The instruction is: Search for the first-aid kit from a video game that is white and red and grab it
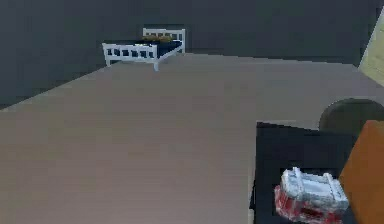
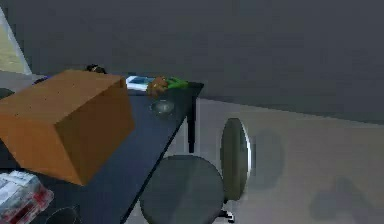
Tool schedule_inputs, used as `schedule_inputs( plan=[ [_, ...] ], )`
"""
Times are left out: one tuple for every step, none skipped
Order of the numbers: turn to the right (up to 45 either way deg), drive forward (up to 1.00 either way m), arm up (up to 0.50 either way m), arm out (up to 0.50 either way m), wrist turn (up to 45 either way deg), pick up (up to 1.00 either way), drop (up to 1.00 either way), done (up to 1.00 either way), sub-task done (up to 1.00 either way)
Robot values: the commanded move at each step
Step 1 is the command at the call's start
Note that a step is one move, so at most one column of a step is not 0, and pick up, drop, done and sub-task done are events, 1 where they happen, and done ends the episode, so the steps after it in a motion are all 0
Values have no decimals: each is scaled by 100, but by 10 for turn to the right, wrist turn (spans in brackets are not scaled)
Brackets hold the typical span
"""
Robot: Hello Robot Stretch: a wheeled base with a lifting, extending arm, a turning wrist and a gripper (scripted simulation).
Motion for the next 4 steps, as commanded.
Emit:
schedule_inputs(
  plan=[
    [-450, 0, 0, 0, 0, 0, 0, 0, 0],
    [0, 0, 50, 0, 0, 0, 0, 0, 0],
    [0, 0, 36, 0, 0, 0, 0, 0, 0],
    [0, 0, 0, 34, 0, 0, 0, 0, 0]
  ],
)
